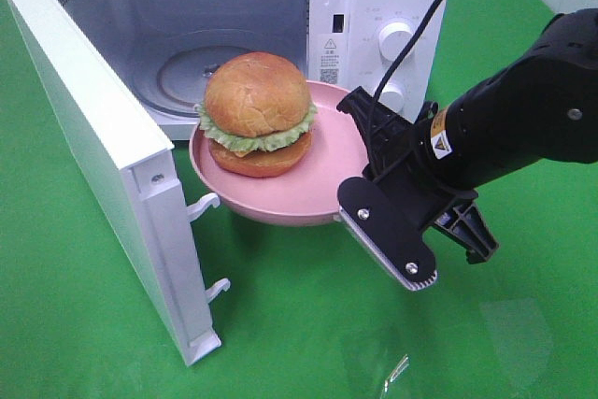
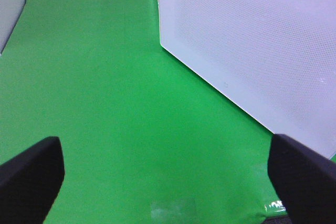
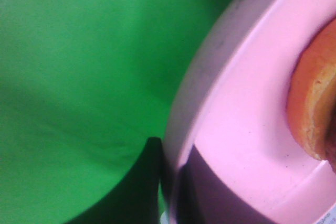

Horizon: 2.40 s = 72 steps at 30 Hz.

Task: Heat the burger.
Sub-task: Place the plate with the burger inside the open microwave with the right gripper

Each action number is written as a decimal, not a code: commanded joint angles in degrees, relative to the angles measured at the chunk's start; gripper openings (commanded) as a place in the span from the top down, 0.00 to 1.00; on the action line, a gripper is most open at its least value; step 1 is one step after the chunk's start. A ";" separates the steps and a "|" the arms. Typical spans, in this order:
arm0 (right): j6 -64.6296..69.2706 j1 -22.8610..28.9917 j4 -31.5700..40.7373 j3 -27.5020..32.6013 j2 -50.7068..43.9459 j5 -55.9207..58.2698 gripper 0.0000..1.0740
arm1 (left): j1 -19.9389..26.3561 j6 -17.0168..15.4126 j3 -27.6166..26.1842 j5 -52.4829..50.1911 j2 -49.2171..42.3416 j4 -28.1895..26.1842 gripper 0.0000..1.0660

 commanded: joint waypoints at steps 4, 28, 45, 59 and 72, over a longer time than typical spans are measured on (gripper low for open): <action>2.35 0.06 0.17 -3.84 2.46 -4.53 1.00 | 0.11 0.06 0.11 -0.74 -0.92 -0.34 0.08; 7.22 2.06 0.17 -14.90 11.57 -4.58 1.00 | 0.11 0.06 0.11 -0.74 -0.92 -0.34 0.08; 12.95 2.06 -0.06 -23.20 16.73 -1.09 1.00 | 0.11 0.06 0.11 -0.74 -0.92 -0.34 0.08; 13.92 2.69 -0.52 -29.39 21.54 1.26 1.00 | 0.11 0.06 0.11 -0.74 -0.92 -0.34 0.08; 14.95 2.69 -2.01 -38.50 28.02 6.07 0.99 | 0.11 0.06 0.11 -0.74 -0.92 -0.34 0.08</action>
